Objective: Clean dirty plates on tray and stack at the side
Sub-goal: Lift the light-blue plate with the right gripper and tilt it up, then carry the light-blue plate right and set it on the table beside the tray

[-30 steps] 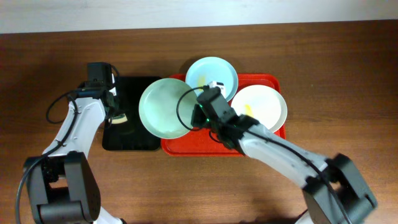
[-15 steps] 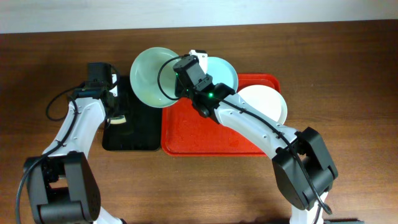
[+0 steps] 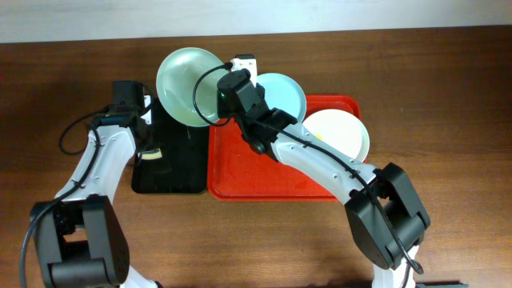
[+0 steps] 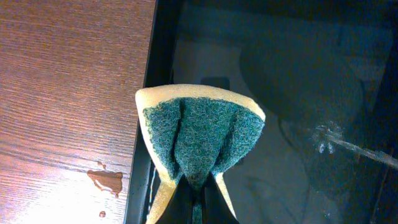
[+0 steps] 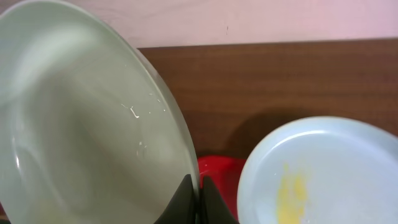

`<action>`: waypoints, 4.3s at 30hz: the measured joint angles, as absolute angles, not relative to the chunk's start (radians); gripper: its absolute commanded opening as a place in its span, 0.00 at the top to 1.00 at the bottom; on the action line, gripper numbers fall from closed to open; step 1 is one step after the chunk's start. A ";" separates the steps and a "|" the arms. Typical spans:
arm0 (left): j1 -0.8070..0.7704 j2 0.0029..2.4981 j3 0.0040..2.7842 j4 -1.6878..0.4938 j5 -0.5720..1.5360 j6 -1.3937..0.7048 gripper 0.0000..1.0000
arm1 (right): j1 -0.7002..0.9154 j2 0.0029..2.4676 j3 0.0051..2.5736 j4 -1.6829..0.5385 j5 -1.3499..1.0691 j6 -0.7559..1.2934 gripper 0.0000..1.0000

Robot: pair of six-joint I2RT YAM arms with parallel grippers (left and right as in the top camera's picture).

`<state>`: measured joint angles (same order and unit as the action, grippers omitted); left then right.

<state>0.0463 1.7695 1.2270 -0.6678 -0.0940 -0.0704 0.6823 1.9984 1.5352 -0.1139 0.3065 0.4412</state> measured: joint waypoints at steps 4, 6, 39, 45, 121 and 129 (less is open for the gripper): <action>0.046 1.769 1.227 -0.669 -0.094 -0.070 1.00 | 0.682 1.998 1.535 -0.054 0.311 0.352 0.96; 0.046 1.769 1.227 -0.669 -0.094 -0.070 1.00 | 0.682 1.998 1.535 -0.018 0.313 0.305 0.96; 0.046 1.769 1.227 -0.670 -0.094 -0.070 1.00 | 0.785 2.000 1.536 0.628 0.448 -0.675 0.96; 0.046 1.769 1.227 -0.670 -0.094 -0.070 1.00 | 0.785 2.000 1.536 0.679 0.448 -0.785 0.96; 0.046 1.943 1.233 -0.588 0.128 0.065 1.00 | -0.543 1.690 1.367 -0.952 -0.120 0.366 0.96; 0.046 1.943 1.233 -0.587 0.128 0.065 1.00 | -0.543 1.690 1.222 -0.810 -0.070 0.402 0.94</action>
